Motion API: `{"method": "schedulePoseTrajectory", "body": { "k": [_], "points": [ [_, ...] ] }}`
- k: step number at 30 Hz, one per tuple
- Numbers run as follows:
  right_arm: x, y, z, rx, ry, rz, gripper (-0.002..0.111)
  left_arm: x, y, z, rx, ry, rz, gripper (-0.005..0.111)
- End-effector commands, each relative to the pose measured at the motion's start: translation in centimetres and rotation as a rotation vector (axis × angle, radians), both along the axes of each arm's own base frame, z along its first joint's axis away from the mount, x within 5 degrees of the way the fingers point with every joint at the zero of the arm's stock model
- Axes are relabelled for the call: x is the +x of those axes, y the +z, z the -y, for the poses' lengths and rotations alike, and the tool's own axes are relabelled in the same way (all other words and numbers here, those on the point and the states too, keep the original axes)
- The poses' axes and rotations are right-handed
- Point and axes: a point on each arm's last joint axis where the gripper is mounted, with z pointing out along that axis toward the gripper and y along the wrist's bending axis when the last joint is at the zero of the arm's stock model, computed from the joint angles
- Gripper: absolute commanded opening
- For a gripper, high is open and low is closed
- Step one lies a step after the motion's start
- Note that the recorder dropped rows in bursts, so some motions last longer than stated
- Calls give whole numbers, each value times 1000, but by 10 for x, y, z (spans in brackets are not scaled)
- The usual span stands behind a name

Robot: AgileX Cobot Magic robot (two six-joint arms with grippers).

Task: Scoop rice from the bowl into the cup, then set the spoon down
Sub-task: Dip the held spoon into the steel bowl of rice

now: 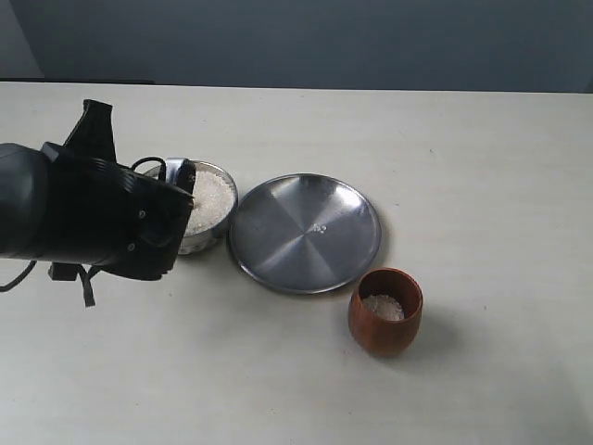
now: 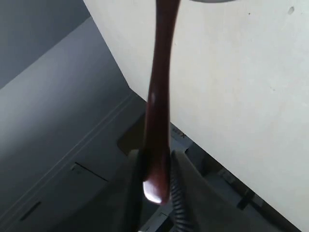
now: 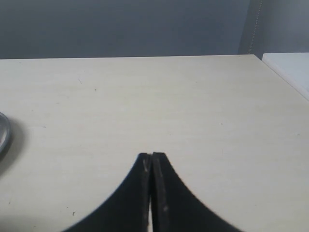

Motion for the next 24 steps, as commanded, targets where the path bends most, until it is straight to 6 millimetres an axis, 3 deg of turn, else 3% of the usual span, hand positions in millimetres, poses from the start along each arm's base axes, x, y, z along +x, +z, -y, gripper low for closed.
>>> {"method": "schedulePoseTrajectory", "body": {
  "k": [1,18,24],
  "points": [
    [0,-1,0,-7,-2,3,0,1,3,4,-27,30,1,0],
    [0,-1,0,-7,-2,3,0,-6,-2,4,-81,102,-88,0],
    [0,-1,0,-7,-2,3,0,-1,10,9,-161,140,-9,0]
  ]
}}
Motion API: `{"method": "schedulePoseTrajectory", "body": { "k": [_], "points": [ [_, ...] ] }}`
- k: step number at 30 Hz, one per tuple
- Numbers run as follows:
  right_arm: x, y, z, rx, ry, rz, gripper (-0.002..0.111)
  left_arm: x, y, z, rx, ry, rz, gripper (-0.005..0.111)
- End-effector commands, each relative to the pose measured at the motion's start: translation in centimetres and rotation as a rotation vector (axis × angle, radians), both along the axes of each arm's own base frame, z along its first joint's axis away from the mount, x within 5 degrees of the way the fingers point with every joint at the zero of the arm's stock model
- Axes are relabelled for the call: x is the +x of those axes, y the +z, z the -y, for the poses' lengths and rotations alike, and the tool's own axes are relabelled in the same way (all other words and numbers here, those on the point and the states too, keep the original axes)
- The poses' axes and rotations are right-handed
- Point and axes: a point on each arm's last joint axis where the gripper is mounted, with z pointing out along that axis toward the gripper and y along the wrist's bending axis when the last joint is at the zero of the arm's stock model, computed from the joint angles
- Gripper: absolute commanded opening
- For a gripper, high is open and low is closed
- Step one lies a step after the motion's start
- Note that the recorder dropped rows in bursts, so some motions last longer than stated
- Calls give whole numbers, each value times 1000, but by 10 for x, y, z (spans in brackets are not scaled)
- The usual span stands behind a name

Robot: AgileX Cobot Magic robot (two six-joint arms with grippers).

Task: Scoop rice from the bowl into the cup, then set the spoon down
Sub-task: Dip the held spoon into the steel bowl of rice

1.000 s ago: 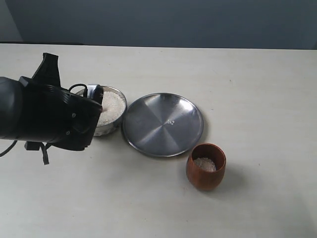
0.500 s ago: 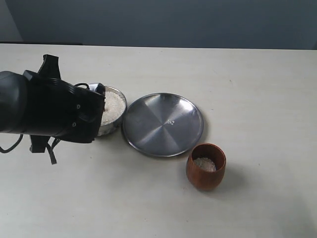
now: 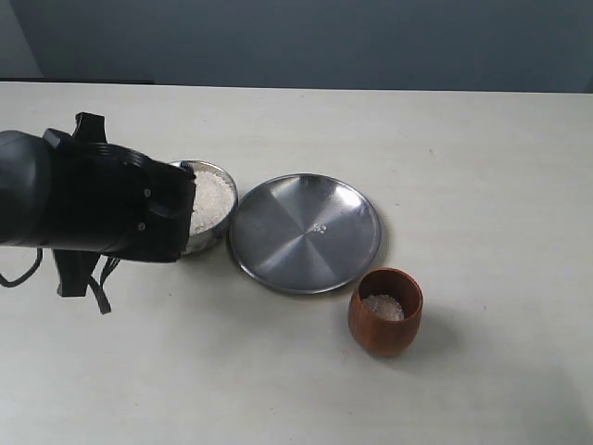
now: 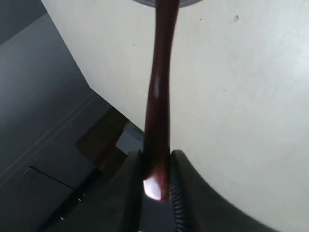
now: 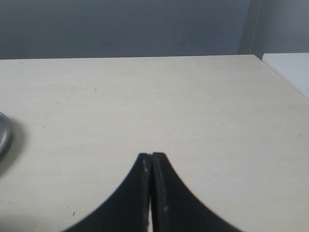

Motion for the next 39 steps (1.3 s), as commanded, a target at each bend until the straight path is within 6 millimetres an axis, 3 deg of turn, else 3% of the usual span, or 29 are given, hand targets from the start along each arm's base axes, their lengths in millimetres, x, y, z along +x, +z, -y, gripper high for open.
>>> {"method": "schedulePoseTrajectory", "body": {
  "k": [1,8,23,39],
  "points": [
    [0,-1,0,-7,-2,3,0,3,14,6,-86,55,65,0],
    [0,-1,0,-7,-2,3,0,7,22,14,-181,95,64,0],
    [0,-1,0,-7,-2,3,0,14,20,-14,-193,238,50,0],
    [0,-1,0,-7,-2,3,0,16,21,-14,-187,233,67,0]
  ]
}}
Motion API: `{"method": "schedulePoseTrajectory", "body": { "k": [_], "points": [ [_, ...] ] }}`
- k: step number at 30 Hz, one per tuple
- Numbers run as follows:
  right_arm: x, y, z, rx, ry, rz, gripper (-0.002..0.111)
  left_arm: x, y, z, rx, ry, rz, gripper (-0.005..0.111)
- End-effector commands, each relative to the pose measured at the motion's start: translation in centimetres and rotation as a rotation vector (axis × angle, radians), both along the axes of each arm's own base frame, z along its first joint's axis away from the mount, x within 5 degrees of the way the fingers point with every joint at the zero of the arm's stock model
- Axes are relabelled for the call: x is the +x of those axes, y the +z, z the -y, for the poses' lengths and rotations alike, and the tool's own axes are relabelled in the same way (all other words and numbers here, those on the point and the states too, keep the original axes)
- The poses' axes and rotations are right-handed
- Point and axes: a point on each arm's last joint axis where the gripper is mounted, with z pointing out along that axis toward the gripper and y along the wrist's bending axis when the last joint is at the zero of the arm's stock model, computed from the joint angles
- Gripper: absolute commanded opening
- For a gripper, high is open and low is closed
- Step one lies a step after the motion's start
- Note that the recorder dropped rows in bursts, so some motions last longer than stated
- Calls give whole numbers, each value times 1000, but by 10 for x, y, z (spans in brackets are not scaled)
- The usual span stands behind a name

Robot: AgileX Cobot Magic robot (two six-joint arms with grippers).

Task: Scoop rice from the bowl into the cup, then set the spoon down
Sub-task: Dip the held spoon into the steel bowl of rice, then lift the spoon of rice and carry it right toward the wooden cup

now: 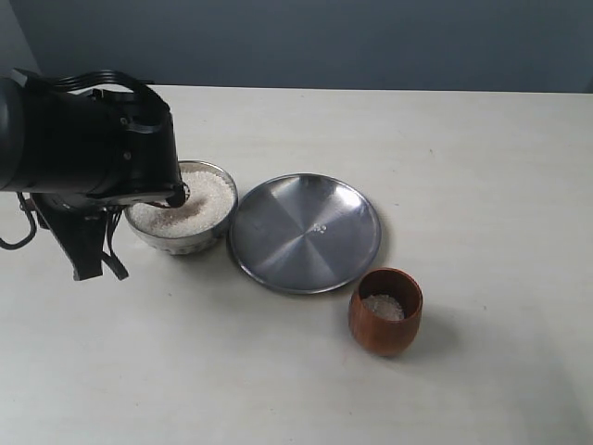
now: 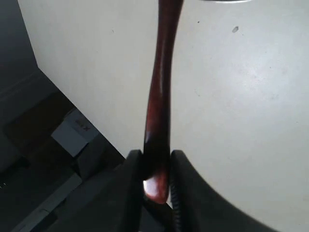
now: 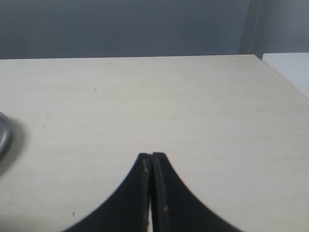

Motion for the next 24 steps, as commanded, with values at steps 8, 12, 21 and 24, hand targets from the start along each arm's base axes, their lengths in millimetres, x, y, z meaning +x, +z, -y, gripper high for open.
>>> {"method": "schedulePoseTrajectory", "body": {
  "k": [8,12,21,24],
  "points": [
    [0,-1,0,-7,-2,3,0,-6,20,-2,-79,45,48,0],
    [0,-1,0,-7,-2,3,0,-11,31,1,-183,77,68,0],
    [0,-1,0,-7,-2,3,0,-22,46,-1,-251,98,68,0],
    [0,-1,0,-7,-2,3,0,-28,50,5,-271,67,52,0]
  ]
}}
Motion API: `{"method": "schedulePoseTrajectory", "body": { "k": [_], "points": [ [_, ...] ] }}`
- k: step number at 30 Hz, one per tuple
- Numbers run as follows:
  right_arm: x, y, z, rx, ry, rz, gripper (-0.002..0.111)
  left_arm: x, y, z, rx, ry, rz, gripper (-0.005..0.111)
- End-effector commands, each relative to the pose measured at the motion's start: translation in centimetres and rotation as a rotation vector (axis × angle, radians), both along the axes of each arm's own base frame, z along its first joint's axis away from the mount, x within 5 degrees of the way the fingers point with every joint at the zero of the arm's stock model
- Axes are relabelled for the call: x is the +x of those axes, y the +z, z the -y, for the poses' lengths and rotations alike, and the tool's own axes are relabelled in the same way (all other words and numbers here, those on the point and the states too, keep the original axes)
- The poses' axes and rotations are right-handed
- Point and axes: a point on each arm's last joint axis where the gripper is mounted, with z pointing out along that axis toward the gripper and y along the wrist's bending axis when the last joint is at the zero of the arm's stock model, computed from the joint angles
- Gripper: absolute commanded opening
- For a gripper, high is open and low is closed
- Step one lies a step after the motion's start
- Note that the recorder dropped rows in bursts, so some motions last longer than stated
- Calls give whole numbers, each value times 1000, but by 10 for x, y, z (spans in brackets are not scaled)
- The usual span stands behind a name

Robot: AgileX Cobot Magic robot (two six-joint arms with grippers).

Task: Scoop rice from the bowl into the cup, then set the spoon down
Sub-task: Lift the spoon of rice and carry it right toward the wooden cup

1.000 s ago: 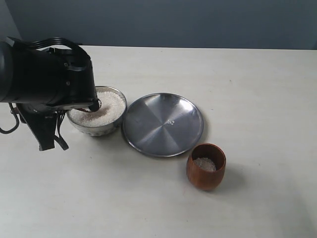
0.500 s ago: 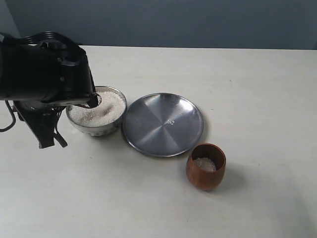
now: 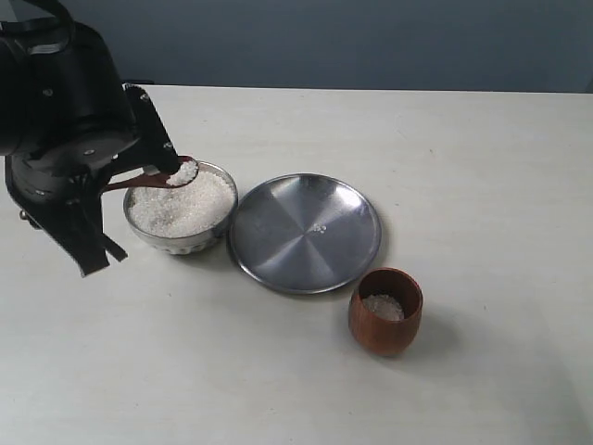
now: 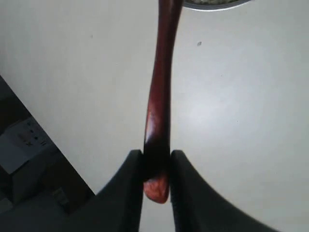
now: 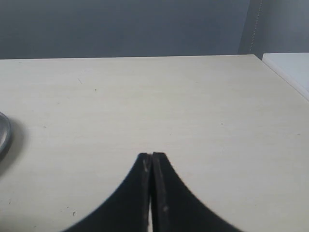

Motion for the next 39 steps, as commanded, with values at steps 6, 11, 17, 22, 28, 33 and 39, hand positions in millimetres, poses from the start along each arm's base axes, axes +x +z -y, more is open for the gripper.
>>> {"method": "schedulePoseTrajectory", "body": {
  "k": [6,11,17,22,28,33,39],
  "points": [
    [0,-1,0,-7,-2,3,0,-22,8,37,-12,-181,-11,0],
    [0,-1,0,-7,-2,3,0,-42,10,67,3,-327,2,0],
    [0,-1,0,-7,-2,3,0,-50,28,94,-80,-388,43,0],
    [0,-1,0,-7,-2,3,0,-50,39,102,-145,-380,53,0],
    [0,-1,0,-7,-2,3,0,-48,40,112,-183,-370,38,0],
    [0,-1,0,-7,-2,3,0,-50,26,128,-128,-443,-7,0],
    [0,-1,0,-7,-2,3,0,-51,8,141,-58,-494,-41,0]
  ]
}}
